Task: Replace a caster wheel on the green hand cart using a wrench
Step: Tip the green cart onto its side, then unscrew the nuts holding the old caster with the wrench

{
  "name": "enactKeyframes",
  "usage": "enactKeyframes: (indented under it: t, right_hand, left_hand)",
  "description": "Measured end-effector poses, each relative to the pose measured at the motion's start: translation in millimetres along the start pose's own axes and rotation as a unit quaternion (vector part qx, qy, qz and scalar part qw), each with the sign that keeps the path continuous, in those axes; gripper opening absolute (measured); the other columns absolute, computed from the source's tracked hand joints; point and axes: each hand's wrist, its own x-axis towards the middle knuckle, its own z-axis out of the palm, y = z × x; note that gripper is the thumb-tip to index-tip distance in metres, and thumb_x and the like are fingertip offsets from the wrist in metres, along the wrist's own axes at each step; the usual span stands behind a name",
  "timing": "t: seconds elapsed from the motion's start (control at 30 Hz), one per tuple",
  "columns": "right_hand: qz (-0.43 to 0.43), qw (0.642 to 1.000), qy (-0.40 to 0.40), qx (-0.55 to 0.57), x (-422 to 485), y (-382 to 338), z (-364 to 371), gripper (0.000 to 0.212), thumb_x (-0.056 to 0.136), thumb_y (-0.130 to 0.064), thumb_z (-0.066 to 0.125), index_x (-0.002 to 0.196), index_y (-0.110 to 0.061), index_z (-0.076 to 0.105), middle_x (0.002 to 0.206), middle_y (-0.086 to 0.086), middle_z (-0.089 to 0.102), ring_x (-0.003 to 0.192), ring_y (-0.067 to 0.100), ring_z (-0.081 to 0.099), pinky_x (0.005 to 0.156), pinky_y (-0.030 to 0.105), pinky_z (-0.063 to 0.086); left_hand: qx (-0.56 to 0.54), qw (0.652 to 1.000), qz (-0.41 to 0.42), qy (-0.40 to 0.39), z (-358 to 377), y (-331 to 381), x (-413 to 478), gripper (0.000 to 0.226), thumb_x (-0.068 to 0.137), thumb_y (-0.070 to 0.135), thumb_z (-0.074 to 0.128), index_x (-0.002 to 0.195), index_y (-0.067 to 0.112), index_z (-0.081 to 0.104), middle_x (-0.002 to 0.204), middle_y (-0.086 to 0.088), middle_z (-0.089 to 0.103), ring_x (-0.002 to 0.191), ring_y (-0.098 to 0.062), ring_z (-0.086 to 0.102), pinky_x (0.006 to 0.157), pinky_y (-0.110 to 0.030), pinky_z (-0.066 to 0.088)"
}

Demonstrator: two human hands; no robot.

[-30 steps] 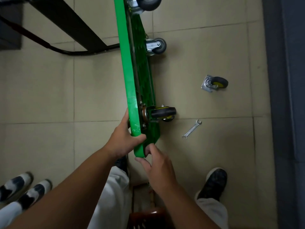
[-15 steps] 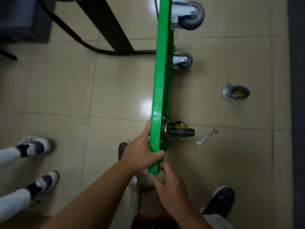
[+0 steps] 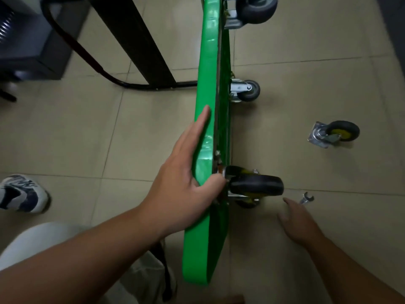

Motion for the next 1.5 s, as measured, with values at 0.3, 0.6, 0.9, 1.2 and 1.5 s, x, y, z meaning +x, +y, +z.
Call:
enactKeyframes:
  t: [0.3, 0.6, 0.9, 1.2, 1.5]
  right_hand:
    - [0.052, 0.991, -0.083, -0.089, -20.1, 14.2, 48.8, 0.078, 0.097, -0.054, 0.051, 0.159, -0.023, 0.016, 0.165, 0.012, 0.018, 0.149, 0.032, 0.026, 0.118, 0.036, 0.03]
    - [0.076, 0.996, 0.009, -0.034, -22.7, 3.7, 39.7, 0.067, 0.096, -0.047, 0.049, 0.156, -0.026, 0.025, 0.159, 0.011, 0.028, 0.139, 0.035, 0.039, 0.111, 0.042, 0.039]
    - [0.118, 0.993, -0.001, -0.024, 41.5, 39.9, 69.0, 0.071, 0.093, -0.054, 0.049, 0.156, -0.031, 0.027, 0.158, 0.019, 0.023, 0.141, 0.036, 0.037, 0.112, 0.039, 0.038]
    - [0.091, 0.973, 0.212, 0.011, 25.1, 53.9, 89.3, 0.029, 0.082, -0.002, 0.07, 0.11, -0.001, 0.07, 0.114, 0.028, 0.053, 0.101, 0.047, 0.053, 0.086, 0.05, 0.048]
    - [0.213, 0.932, 0.225, 0.188, 15.9, 54.6, 79.9, 0.036, 0.078, 0.011, 0.067, 0.105, -0.002, 0.045, 0.099, 0.031, 0.058, 0.093, 0.051, 0.061, 0.08, 0.049, 0.048]
  left_hand:
    - [-0.032, 0.999, 0.012, 0.014, 1.8, 1.1, 1.1, 0.095, 0.076, 0.033, 0.065, 0.158, 0.048, 0.02, 0.142, 0.018, 0.053, 0.105, -0.006, 0.067, 0.096, -0.031, 0.056]
    - [-0.029, 1.0, -0.007, -0.007, 2.3, 10.7, -1.3, 0.095, 0.091, 0.004, 0.07, 0.161, 0.039, 0.017, 0.115, 0.033, 0.053, 0.097, 0.008, 0.067, 0.077, -0.014, 0.056]
    - [-0.02, 1.0, 0.011, 0.002, -4.6, 3.2, 6.5, 0.093, 0.088, -0.009, 0.065, 0.161, 0.028, 0.021, 0.109, 0.055, 0.053, 0.097, 0.013, 0.065, 0.079, -0.007, 0.051]
    - [-0.033, 0.999, 0.022, 0.003, 1.3, 3.8, 13.6, 0.089, 0.087, 0.005, 0.067, 0.16, 0.033, 0.023, 0.14, 0.028, 0.045, 0.079, 0.004, 0.068, 0.067, -0.01, 0.052]
    - [-0.021, 0.999, 0.024, 0.021, 3.4, 2.6, 13.3, 0.085, 0.092, -0.001, 0.062, 0.16, 0.033, 0.024, 0.132, 0.033, 0.044, 0.103, 0.011, 0.064, 0.076, -0.009, 0.053]
